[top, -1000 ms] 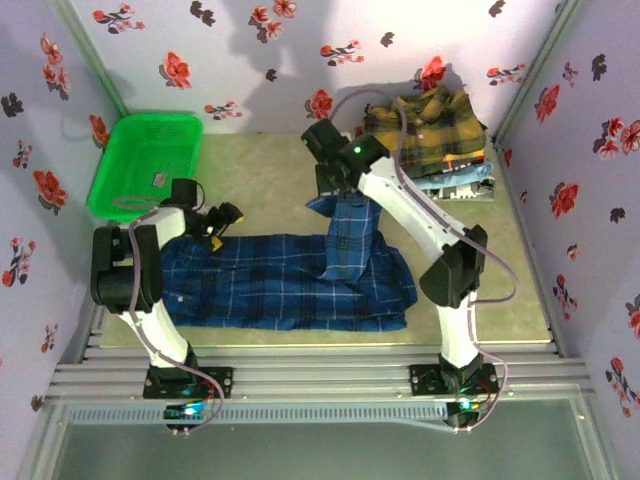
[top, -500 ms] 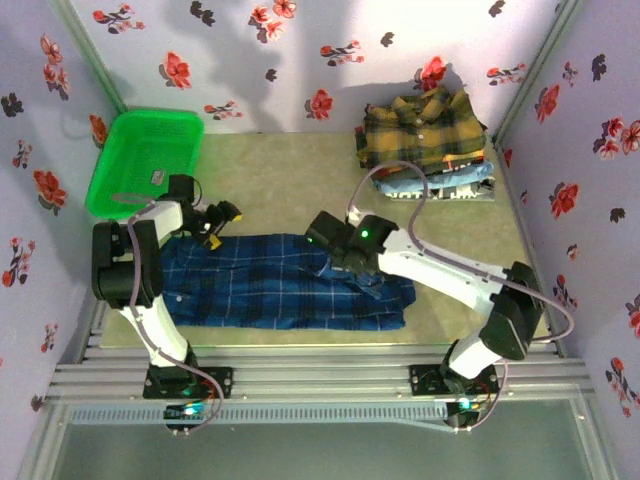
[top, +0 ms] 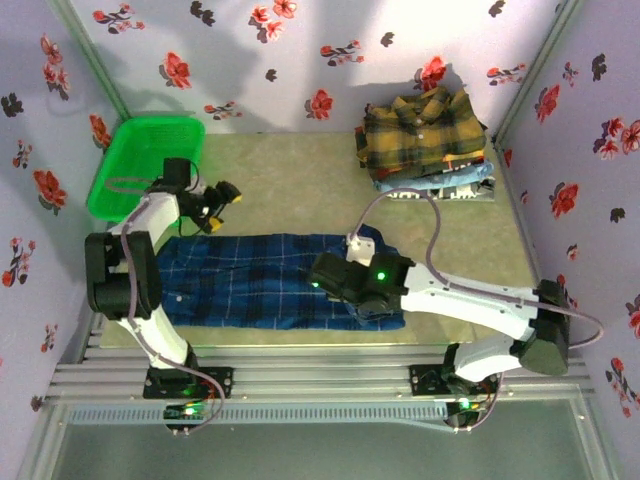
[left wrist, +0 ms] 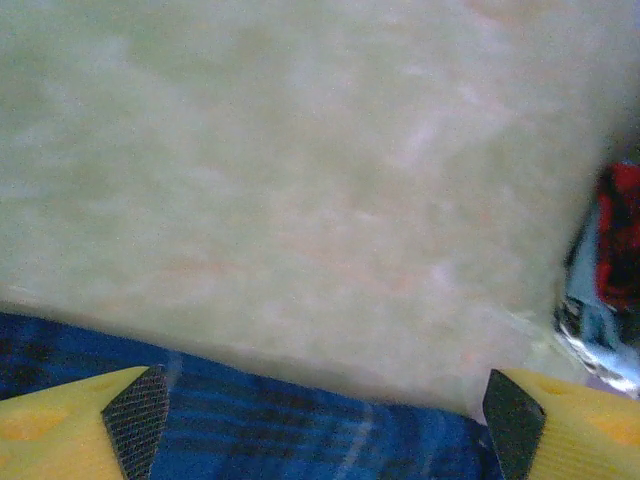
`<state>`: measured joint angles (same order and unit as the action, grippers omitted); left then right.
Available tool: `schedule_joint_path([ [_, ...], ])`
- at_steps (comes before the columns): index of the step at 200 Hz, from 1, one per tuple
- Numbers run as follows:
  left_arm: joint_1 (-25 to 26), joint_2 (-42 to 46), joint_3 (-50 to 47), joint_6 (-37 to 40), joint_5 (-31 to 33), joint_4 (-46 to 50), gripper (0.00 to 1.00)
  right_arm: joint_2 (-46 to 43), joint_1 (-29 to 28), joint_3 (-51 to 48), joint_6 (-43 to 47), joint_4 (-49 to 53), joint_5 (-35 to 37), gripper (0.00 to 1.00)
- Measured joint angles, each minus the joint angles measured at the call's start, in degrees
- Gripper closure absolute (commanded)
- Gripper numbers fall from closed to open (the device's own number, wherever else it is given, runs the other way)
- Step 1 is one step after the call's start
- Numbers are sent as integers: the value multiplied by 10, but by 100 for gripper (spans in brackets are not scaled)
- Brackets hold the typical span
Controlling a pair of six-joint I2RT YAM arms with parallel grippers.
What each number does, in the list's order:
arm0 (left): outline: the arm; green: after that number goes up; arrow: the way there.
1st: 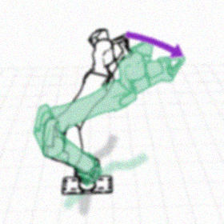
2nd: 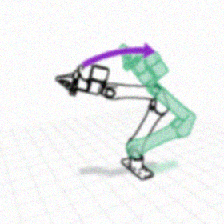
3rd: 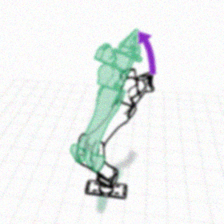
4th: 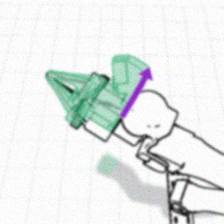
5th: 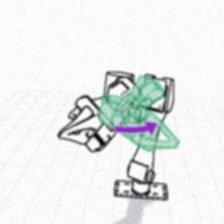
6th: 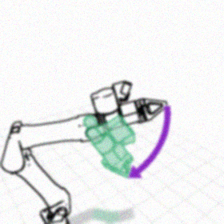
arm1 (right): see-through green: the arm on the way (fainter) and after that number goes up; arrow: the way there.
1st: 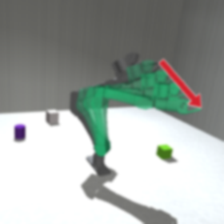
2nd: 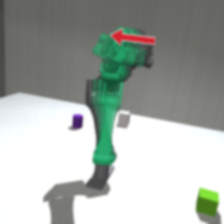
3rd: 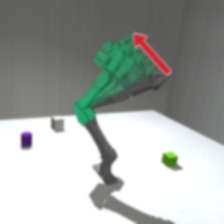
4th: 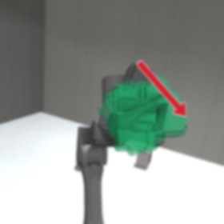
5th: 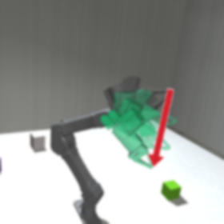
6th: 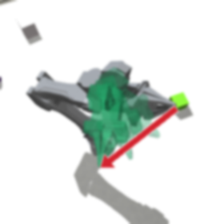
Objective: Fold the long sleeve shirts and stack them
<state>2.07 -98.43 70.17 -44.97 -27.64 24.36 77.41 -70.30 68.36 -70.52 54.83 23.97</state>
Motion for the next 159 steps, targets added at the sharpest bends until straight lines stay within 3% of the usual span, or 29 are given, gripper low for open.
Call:
schedule_joint_path([
  [37,96,81,-2,13,3,25,24,-30,-2,-12,-7,3,14,100],
  [93,265,37,-9,53,24,49,60,-67,-39,-52,-37,10,27,100],
  [159,363,-90,53,62,31,52,64,-89,-41,-63,-46,22,36,100],
])
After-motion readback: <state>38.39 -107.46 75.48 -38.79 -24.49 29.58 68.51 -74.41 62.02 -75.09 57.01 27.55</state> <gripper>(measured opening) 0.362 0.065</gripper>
